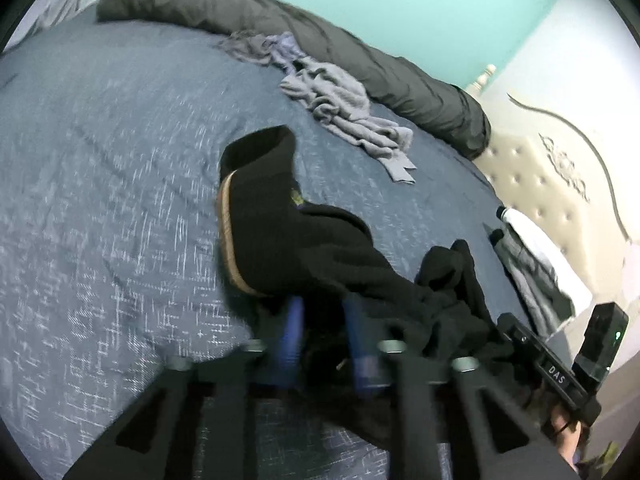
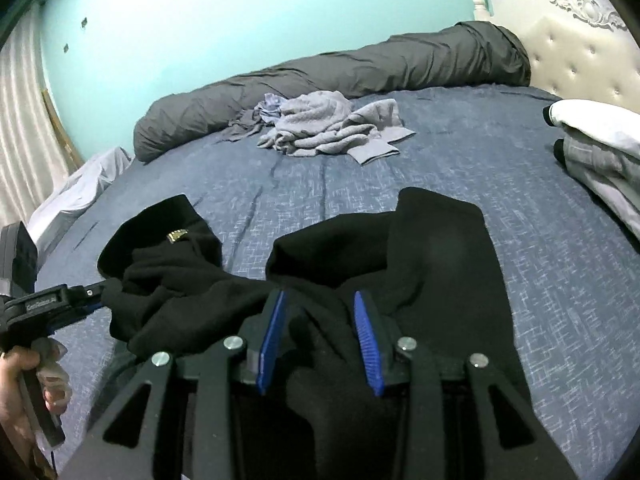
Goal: Fold clothes
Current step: 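Grasp the hoodie hem with the left tool while the right tool holds the body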
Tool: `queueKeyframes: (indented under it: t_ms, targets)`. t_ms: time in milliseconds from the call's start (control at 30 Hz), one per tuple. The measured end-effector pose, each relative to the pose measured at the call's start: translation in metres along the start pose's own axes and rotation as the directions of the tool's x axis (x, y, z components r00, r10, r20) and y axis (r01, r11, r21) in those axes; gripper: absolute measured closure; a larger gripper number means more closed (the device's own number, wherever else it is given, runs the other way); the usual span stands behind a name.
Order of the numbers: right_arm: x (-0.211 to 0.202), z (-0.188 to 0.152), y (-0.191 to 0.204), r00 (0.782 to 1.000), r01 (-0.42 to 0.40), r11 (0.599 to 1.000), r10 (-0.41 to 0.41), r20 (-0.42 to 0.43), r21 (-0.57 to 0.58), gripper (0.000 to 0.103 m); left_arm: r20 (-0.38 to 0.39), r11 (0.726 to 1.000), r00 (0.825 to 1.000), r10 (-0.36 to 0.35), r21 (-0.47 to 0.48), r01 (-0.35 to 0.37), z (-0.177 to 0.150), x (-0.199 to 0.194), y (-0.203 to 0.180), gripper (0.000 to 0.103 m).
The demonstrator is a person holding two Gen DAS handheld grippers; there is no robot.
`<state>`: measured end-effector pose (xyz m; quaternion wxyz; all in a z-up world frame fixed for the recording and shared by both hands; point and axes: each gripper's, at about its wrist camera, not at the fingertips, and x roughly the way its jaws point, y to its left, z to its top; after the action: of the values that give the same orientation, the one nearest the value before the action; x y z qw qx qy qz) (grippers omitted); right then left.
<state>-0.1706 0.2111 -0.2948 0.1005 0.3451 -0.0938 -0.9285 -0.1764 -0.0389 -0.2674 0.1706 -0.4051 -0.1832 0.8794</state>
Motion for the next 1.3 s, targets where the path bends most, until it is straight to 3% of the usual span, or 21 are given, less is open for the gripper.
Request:
queueKeyframes:
  t_ms: [100, 233, 467, 667, 767, 833, 867, 900, 967, 1300]
  targets:
    - [0.004, -0.003, -0.002, 1.0, -0.024, 1.0, 0.024, 0.003, 0.013, 0.067, 0.014, 1.0, 1.0, 0.022, 0.019, -0.022, -0.001, -0.004, 0.0, 0.1]
    - [0.004, -0.001, -0.006, 0.999, -0.048, 0.998, 0.047, 0.009, 0.03, 0.067, 0.039, 0.999, 0.999, 0.028, -0.032, -0.027, -0.002, -0.018, 0.016, 0.1]
    - [-0.001, 0.0, -0.01, 0.996, -0.084, 0.995, 0.083, 0.014, 0.057, 0.066, 0.11, 0.987, 0.989, 0.101, -0.134, -0.086, -0.002, -0.059, 0.058, 0.1]
    - [-0.002, -0.001, -0.005, 0.995, -0.097, 0.994, 0.097, 0.012, 0.049, 0.066, 0.116, 0.945, 0.966, 0.232, -0.262, -0.195, -0.003, -0.073, 0.094, 0.103]
    - [0.0, -0.002, -0.003, 0.995, -0.095, 0.994, 0.095, 0.008, 0.047, 0.066, 0.061, 0.94, 0.982, 0.176, -0.308, -0.149, -0.009, -0.064, 0.102, 0.102]
    - [0.001, -0.002, -0.003, 0.995, -0.098, 0.994, 0.098, 0.005, 0.054, 0.066, 0.041, 0.944, 0.989, 0.142, -0.306, -0.123, -0.01, -0.06, 0.099, 0.097]
    - [0.001, -0.002, -0.004, 0.995, -0.098, 0.994, 0.098, 0.006, 0.057, 0.066, 0.035, 0.948, 0.992, 0.122, -0.3, -0.106, -0.011, -0.059, 0.097, 0.086]
    - [0.001, -0.001, -0.004, 0.995, -0.099, 0.993, 0.099, 0.007, 0.06, 0.066, 0.029, 0.951, 0.994, 0.103, -0.295, -0.09, -0.012, -0.058, 0.095, 0.064]
    - [0.001, -0.001, -0.005, 0.995, -0.101, 0.993, 0.101, 0.007, 0.064, 0.066, 0.005, 0.951, 0.997, 0.075, -0.301, -0.07, -0.017, -0.052, 0.092, 0.037]
    - [0.0, -0.001, -0.006, 0.994, -0.107, 0.991, 0.107, 0.008, 0.078, 0.066, -0.11, 0.941, 0.991, -0.069, -0.338, 0.028, -0.037, -0.022, 0.078, 0.034]
